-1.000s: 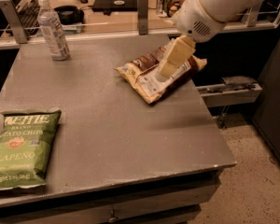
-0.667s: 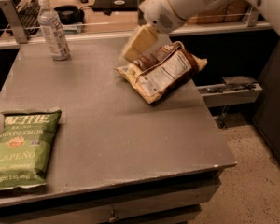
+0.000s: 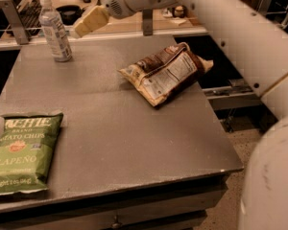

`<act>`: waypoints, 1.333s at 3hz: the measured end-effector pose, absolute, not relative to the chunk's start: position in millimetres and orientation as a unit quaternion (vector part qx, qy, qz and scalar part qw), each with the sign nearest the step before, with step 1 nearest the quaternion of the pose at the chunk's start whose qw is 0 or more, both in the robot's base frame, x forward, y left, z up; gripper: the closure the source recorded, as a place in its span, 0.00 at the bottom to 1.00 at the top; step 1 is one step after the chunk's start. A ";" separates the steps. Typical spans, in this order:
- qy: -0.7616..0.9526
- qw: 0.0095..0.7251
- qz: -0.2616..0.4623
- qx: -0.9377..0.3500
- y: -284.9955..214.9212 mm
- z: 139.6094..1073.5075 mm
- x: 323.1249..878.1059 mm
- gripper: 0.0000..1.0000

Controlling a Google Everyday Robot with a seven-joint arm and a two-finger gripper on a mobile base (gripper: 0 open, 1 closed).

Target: Move blue plastic bottle near green jalapeno chip bag

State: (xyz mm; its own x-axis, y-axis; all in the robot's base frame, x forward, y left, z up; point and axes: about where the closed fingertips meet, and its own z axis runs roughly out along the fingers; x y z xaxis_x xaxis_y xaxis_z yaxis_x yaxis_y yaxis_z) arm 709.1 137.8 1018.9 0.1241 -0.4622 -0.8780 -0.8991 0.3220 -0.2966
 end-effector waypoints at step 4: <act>0.680 0.489 0.231 -0.495 285.1 959.3 774.2 0.00</act>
Offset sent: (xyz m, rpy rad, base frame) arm 0.0550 0.1683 -0.0242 0.0466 0.0941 -0.0585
